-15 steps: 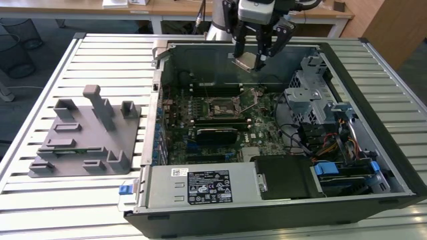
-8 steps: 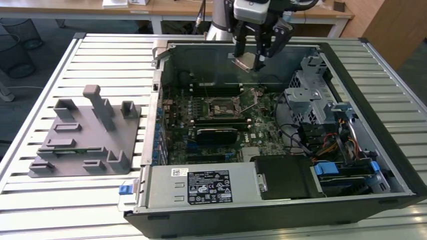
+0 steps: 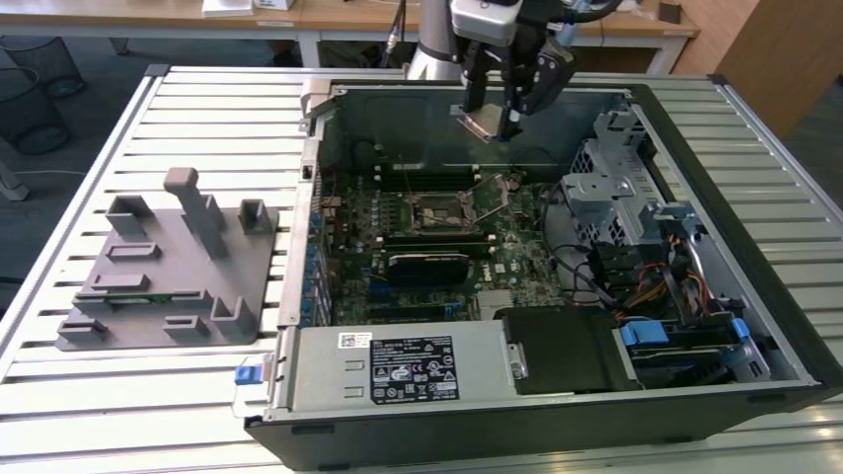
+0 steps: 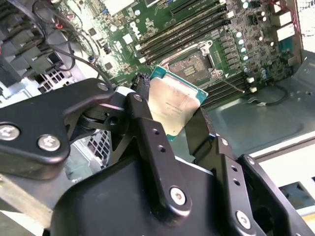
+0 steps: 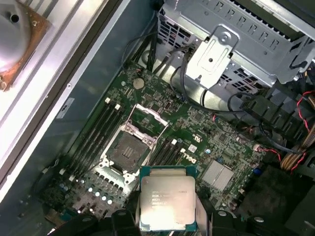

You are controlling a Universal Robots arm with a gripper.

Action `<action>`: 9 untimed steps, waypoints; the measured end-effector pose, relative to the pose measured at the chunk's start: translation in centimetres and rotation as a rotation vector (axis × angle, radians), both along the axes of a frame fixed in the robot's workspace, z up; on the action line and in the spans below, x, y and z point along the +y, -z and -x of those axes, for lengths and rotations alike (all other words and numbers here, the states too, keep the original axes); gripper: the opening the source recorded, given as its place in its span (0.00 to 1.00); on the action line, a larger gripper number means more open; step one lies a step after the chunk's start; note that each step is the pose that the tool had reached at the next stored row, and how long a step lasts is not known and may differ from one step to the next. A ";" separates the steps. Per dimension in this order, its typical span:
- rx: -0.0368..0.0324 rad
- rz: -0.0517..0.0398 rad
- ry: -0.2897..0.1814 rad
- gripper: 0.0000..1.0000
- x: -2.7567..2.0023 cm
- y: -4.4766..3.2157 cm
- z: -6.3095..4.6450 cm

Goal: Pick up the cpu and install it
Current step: 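Place the cpu into insertion slot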

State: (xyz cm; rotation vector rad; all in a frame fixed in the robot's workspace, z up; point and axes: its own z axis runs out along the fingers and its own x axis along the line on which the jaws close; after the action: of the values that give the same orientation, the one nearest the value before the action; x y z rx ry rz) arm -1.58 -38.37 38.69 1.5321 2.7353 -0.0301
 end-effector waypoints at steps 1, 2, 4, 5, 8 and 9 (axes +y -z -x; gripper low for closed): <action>0.0000 0.0000 0.010 0.53 0.00 0.01 0.0; 0.0000 0.0000 0.020 0.53 0.00 0.01 0.0; 0.0000 0.0000 0.039 0.53 0.00 0.02 0.0; 0.0000 0.0000 0.049 0.53 0.00 0.03 0.0; 0.0000 0.0000 0.080 0.53 0.00 0.04 0.0; 0.0000 0.0000 0.090 0.53 0.00 0.05 0.0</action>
State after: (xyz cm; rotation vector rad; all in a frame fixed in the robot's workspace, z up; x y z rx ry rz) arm -1.58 -38.37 38.64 1.6535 2.6646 -0.0305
